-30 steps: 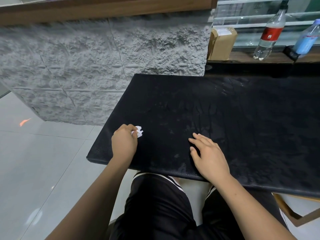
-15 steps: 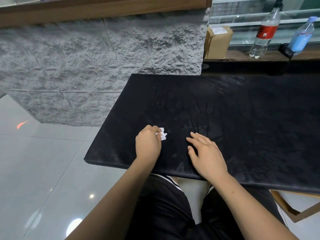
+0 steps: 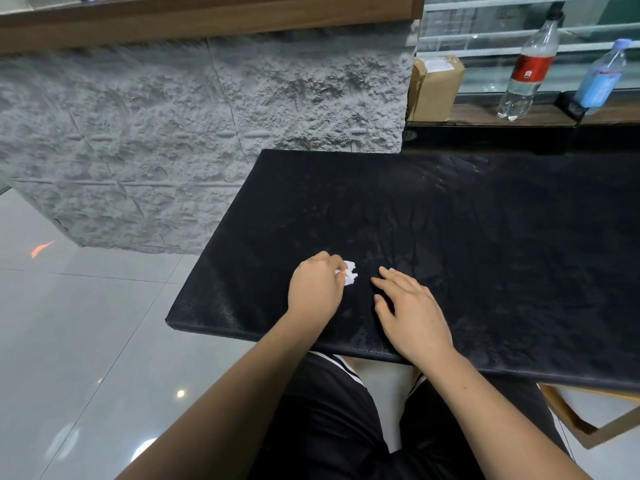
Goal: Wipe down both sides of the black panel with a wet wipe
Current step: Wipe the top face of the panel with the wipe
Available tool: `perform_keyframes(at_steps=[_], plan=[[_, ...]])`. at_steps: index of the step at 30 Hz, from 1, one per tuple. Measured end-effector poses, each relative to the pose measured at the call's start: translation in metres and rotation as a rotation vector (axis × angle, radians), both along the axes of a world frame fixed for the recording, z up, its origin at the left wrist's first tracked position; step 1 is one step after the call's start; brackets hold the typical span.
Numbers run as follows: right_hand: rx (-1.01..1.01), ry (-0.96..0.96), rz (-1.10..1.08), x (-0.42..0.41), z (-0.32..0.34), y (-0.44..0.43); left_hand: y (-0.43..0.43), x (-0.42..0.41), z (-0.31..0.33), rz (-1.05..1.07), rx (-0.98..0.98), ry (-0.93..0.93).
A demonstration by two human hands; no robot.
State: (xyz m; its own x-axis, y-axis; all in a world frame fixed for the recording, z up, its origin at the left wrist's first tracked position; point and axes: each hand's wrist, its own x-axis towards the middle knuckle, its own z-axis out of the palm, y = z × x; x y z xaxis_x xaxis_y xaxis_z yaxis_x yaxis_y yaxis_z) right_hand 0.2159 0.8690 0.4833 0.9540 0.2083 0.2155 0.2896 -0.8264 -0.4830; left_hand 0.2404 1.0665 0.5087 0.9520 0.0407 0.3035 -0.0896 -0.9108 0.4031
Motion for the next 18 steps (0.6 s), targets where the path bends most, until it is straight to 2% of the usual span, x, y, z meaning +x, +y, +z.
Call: perform_keyframes(at_steps=[18], plan=[[0.008,0.024,-0.001,-0.001,0.001,-0.001,0.113,0.012,0.009,0.276,0.043,0.022]])
